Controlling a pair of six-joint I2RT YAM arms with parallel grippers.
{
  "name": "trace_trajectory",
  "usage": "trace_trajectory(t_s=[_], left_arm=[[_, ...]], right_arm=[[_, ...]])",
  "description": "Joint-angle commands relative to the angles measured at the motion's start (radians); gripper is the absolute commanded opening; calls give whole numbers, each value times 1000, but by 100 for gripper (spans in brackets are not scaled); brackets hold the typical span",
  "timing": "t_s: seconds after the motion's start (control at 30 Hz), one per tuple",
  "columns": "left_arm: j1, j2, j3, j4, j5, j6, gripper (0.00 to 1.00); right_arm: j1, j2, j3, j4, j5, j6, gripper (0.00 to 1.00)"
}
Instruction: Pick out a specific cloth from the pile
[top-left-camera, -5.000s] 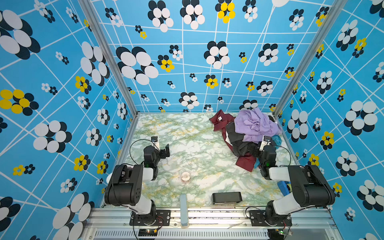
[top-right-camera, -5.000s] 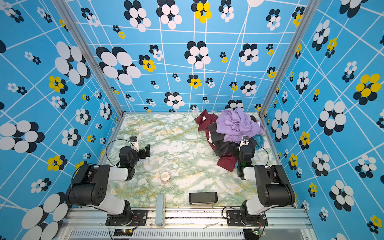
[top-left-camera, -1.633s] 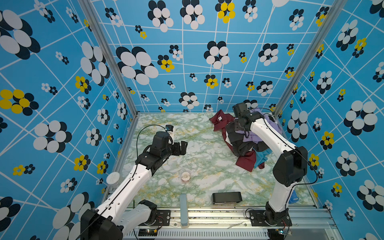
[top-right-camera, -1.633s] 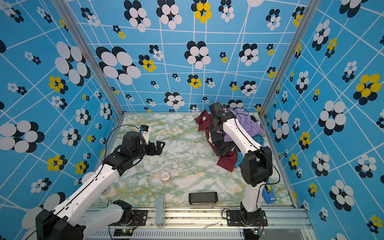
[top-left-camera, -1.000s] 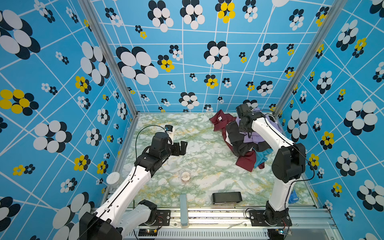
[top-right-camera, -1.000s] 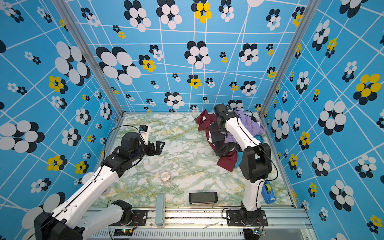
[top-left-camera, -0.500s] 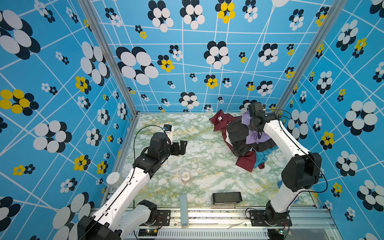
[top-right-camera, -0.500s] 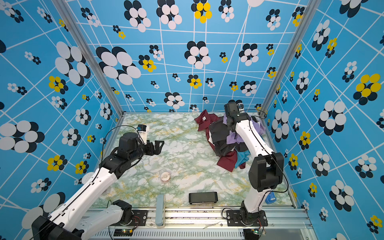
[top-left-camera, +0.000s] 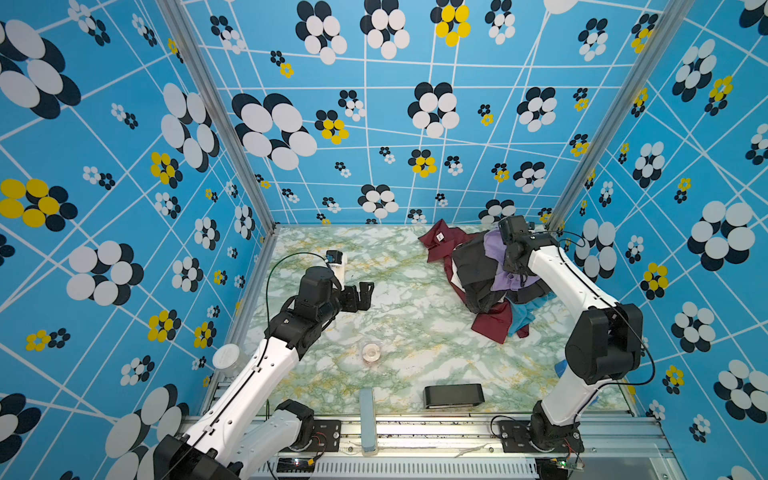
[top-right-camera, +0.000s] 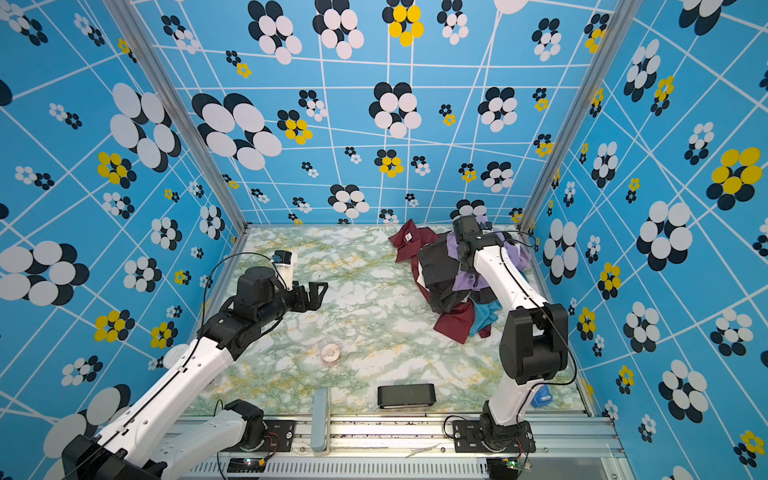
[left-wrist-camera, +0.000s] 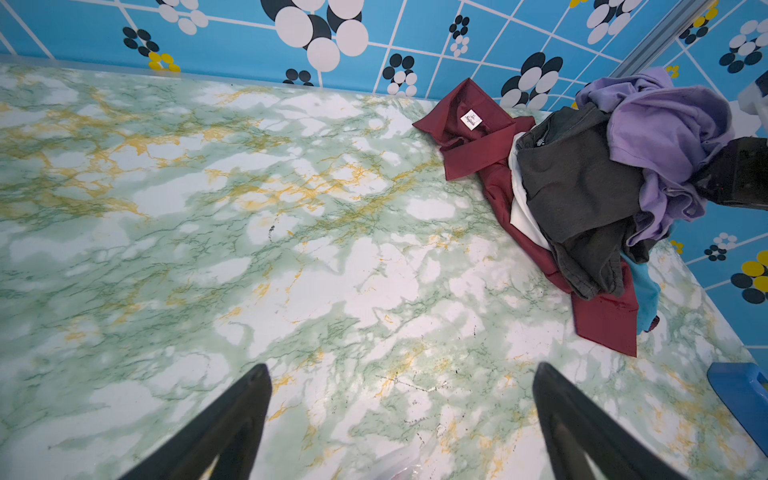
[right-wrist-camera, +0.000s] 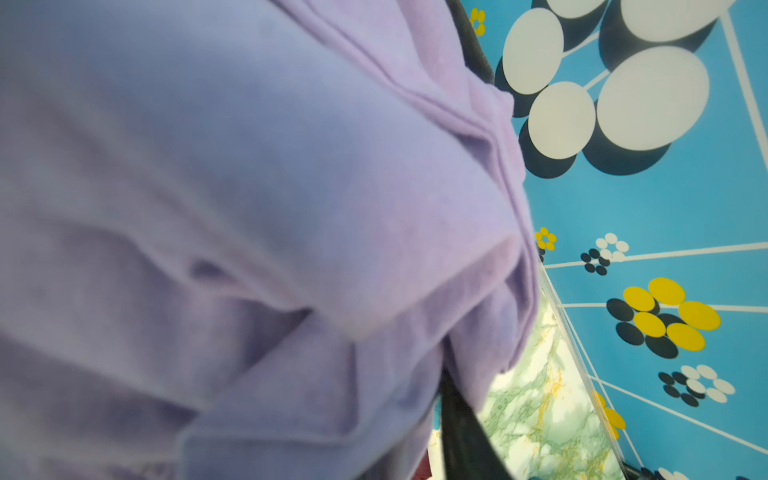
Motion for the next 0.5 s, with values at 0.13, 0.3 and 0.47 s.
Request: trace_trajectory(t_s=[0.13,0.3,0.47], left_arm=[[-8,-38,-21,15,-4,-12,99],[-8,-38,-22,15,-14,-6,99],[-10,-44,-20,7,-48,-4,99]], right_arm=[[48,-169,-11,9,-23,-44,73],[125,-230,33,-28,-3,-66,88],[206,-221,65,-75,-45,-35,87]])
